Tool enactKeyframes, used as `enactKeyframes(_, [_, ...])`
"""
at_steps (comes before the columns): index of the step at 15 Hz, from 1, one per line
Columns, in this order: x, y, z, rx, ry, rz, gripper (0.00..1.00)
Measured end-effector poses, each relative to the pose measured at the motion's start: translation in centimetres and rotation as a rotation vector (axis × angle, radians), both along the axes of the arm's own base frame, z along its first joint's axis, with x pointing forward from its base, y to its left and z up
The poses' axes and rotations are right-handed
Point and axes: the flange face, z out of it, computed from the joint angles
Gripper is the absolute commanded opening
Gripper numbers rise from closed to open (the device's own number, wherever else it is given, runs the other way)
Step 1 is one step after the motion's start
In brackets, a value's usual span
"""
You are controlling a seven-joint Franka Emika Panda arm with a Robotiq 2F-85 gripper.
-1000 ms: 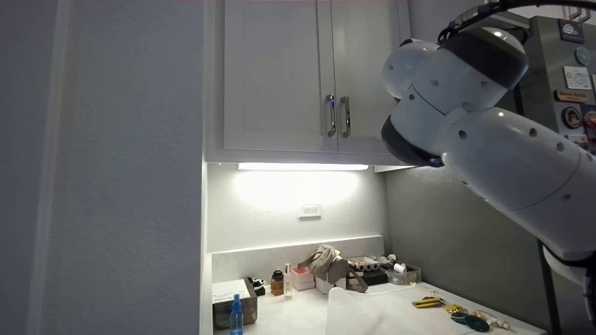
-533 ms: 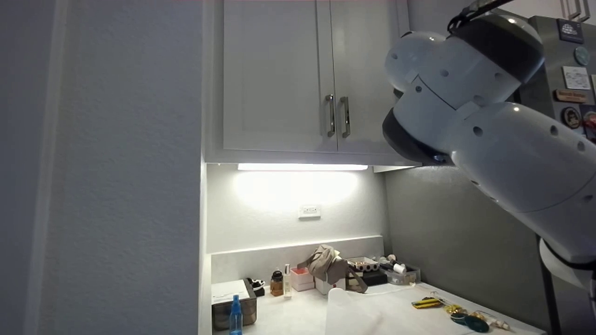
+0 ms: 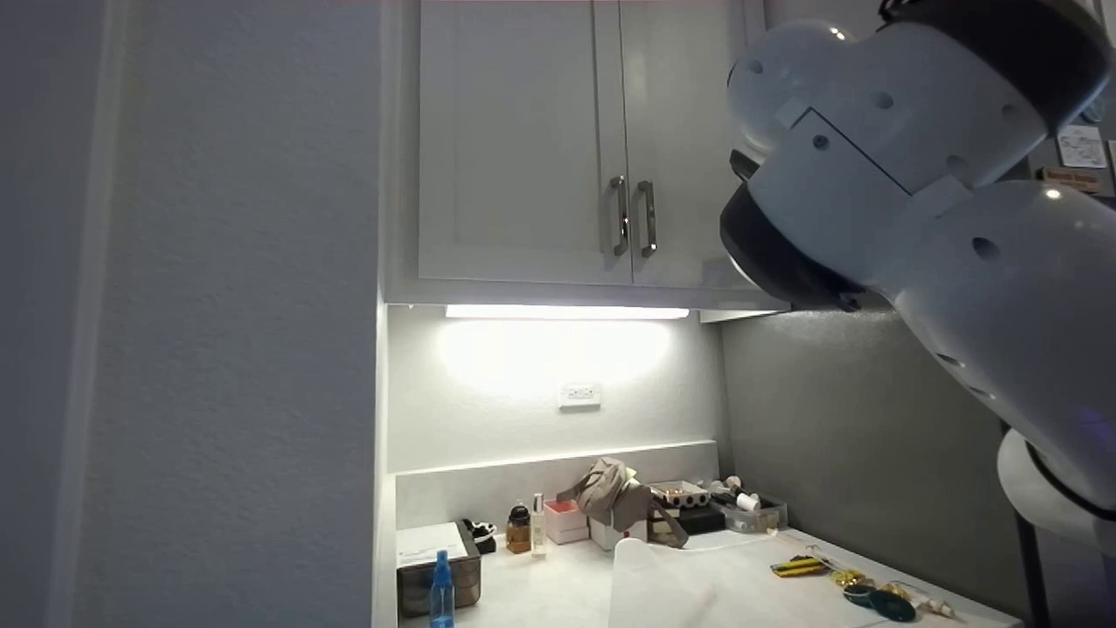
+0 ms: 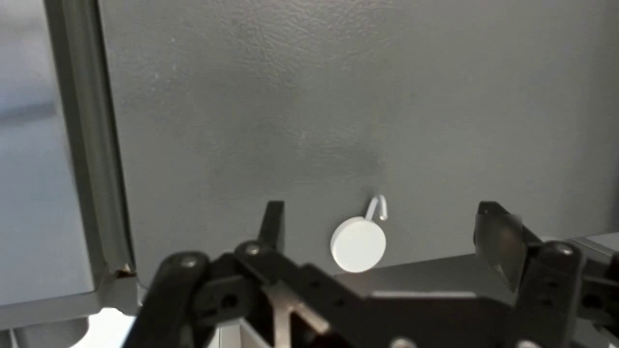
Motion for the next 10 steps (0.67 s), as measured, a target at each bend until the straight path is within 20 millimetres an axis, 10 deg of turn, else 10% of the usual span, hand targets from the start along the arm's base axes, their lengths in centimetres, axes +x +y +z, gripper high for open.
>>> enactKeyframes(10, [2.6, 4.9, -2.7, 0.119, 0.13, 0.201, 1.0])
